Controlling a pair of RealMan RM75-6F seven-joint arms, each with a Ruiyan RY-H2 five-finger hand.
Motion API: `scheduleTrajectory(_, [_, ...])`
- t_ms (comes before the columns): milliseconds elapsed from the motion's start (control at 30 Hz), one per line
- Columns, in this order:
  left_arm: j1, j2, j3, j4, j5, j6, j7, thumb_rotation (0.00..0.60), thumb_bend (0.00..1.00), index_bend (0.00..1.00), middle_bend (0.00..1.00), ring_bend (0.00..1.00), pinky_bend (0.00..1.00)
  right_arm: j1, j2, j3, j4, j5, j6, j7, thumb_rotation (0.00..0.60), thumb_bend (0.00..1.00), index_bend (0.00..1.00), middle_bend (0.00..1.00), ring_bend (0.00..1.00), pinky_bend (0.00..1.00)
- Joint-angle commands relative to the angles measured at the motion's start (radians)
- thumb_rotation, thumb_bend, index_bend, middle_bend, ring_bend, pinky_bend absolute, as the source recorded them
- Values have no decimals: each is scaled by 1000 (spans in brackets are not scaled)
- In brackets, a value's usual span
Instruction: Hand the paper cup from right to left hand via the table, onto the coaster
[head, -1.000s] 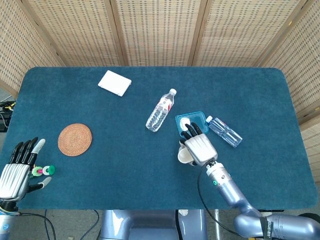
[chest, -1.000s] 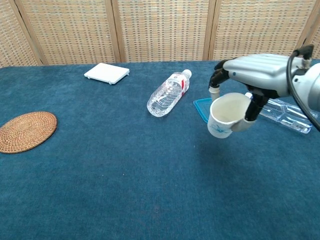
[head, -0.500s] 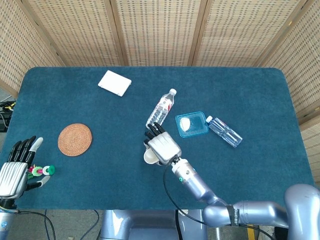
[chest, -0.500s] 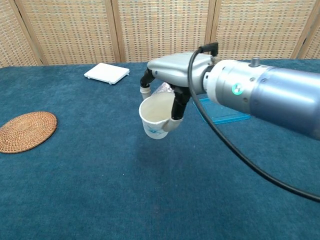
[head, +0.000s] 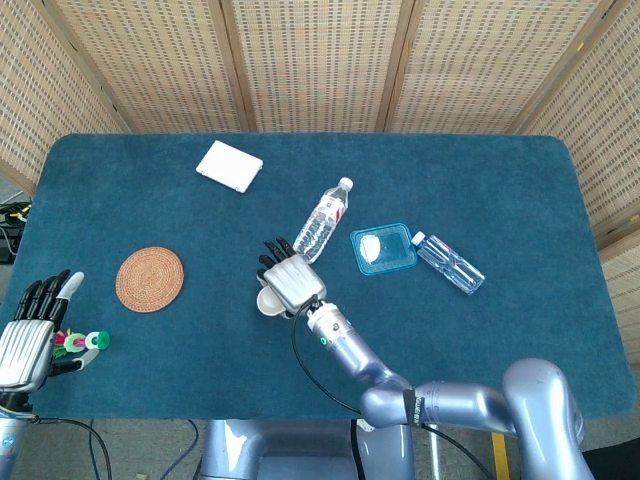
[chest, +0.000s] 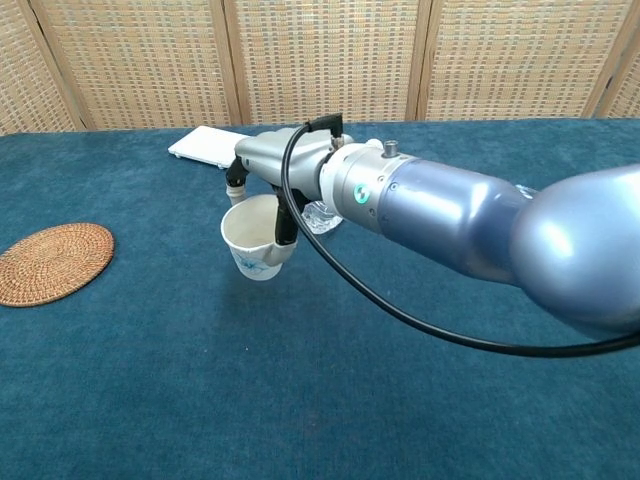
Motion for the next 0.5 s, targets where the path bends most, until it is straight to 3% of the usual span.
scheduleTrajectory(33, [-4,-1,-2,3,-7,-7,-7,600,8,0,0,0,0,36,-47,6,84,-1,-31,46,600,84,427,194,0,0])
scheduleTrajectory(267, [-9,-1,-5,6,-22,-21,-14,600,8,0,0,0,0,60,-101,-22,215,-28,-50,79,600,84,367,127,0,0])
scheduleTrajectory(500, [-12,-2,-4,6,-23,-24,-10,600,9,0,0,0,0,51,-112,-30,238,-38,-38,104,600,83,218,2,0,0])
